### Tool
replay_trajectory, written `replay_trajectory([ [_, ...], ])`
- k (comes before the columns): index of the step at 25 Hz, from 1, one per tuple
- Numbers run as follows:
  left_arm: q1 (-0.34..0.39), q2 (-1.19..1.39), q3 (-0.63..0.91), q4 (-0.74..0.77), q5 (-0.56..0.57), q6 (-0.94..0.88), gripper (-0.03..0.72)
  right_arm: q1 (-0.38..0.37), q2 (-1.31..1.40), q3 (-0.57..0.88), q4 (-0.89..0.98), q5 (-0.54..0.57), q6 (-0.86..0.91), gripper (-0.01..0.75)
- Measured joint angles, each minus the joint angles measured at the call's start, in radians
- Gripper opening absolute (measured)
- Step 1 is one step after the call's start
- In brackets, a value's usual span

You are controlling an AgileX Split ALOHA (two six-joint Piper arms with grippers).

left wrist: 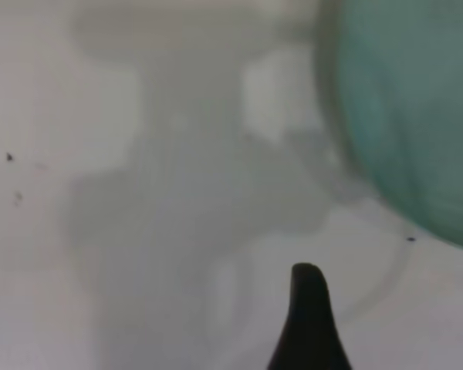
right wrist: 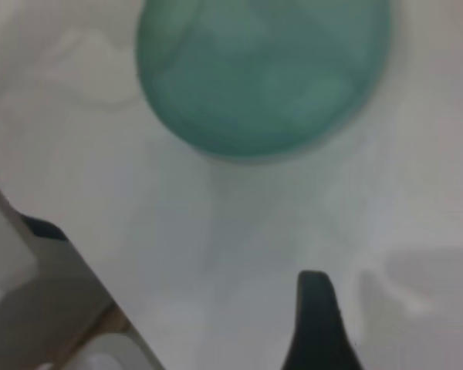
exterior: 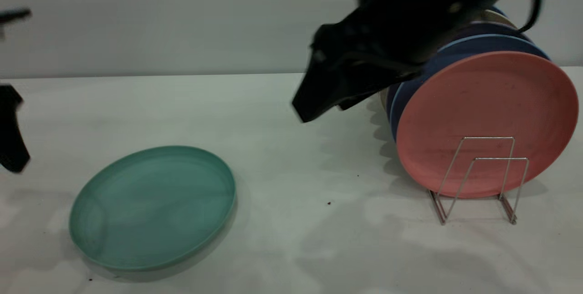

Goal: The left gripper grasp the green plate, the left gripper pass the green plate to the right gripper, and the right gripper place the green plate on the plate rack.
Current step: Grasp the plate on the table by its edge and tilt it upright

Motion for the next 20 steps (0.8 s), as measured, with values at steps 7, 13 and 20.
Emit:
replay_trajectory([
  [7, 0.002, 0.243, -0.183, -0.133, 0.057, 0.162, 0.586, 0.002, 0.057, -0.015, 0.164, 0.040, -0.168, 0.541],
  [13, 0.002, 0.376, -0.283, -0.167, 0.034, 0.206, 0.586, 0.002, 0.058, -0.016, 0.177, 0.040, -0.183, 0.541],
  [20, 0.002, 0.466, -0.291, -0.191, -0.017, 0.211, 0.586, 0.002, 0.058, -0.016, 0.178, 0.040, -0.184, 0.541],
])
